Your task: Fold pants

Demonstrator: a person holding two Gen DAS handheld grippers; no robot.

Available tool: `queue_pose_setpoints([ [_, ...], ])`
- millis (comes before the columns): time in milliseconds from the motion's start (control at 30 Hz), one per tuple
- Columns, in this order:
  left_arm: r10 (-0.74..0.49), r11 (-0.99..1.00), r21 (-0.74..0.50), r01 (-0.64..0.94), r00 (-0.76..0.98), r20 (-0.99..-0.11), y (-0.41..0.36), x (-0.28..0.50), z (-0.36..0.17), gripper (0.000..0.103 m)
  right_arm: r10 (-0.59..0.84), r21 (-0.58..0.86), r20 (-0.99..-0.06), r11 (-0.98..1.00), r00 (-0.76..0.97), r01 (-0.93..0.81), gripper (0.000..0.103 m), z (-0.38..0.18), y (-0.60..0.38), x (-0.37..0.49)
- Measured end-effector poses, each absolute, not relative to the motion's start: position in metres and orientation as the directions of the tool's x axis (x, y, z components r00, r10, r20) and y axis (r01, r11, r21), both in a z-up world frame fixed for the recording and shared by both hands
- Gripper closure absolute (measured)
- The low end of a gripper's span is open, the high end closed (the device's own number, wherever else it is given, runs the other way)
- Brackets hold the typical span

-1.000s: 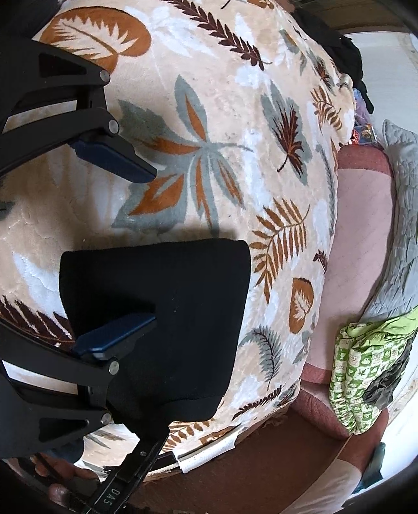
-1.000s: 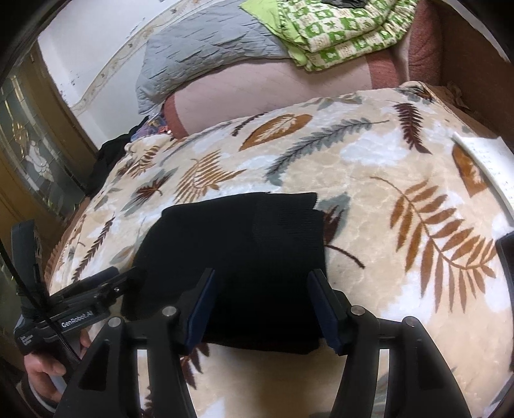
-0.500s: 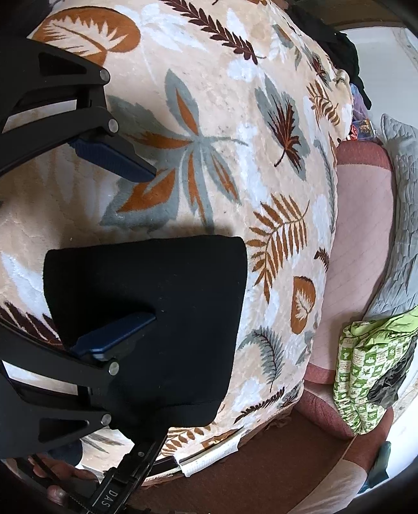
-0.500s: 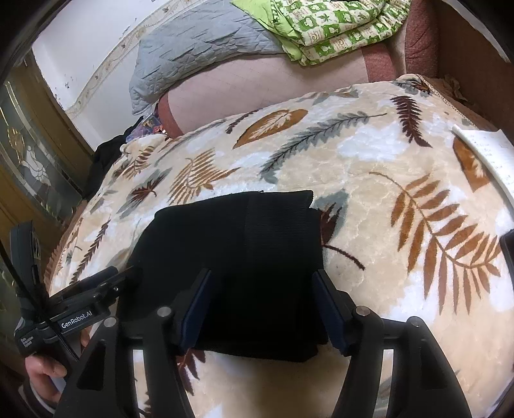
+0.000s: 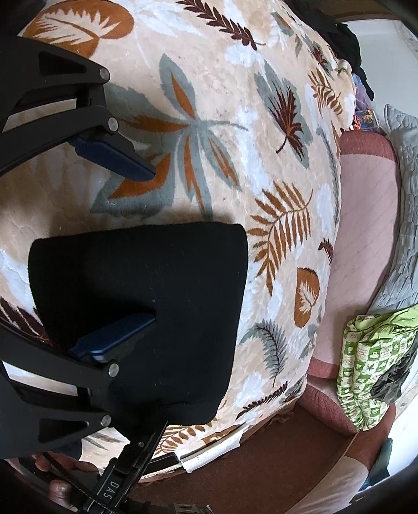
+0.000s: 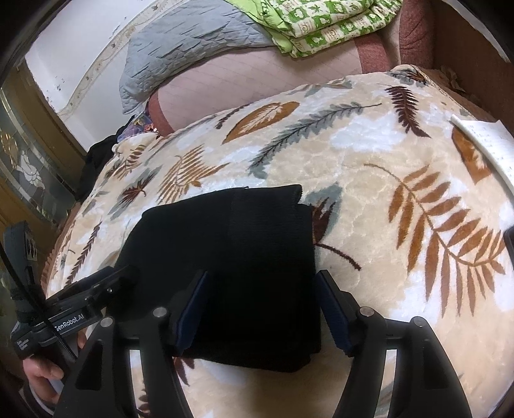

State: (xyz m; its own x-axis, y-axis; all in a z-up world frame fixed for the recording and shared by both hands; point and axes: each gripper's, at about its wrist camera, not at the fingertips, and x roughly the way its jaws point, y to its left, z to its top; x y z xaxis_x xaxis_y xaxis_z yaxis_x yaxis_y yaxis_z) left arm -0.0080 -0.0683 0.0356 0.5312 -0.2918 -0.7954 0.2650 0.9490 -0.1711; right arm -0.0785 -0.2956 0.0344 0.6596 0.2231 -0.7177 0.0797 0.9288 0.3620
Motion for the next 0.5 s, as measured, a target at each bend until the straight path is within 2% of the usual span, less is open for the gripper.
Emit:
queue_pose_setpoints([
  [367,-0.314,0.94,-0.187,0.285,0.512,-0.8,-0.0761,-0.0055,0.0306,0.015,0.231,0.375,-0.722,0.923,0.652,0.087,0.032,0.0273,-0.3,-0.0757],
  [500,-0.326,0.937,-0.204,0.284,0.502,-0.801,-0.075,-0.0035,0.0288,0.013,0.241,0.391,-0.722,0.916,0.649,0.095,0.028,0.024,-0.3033,-0.0742],
])
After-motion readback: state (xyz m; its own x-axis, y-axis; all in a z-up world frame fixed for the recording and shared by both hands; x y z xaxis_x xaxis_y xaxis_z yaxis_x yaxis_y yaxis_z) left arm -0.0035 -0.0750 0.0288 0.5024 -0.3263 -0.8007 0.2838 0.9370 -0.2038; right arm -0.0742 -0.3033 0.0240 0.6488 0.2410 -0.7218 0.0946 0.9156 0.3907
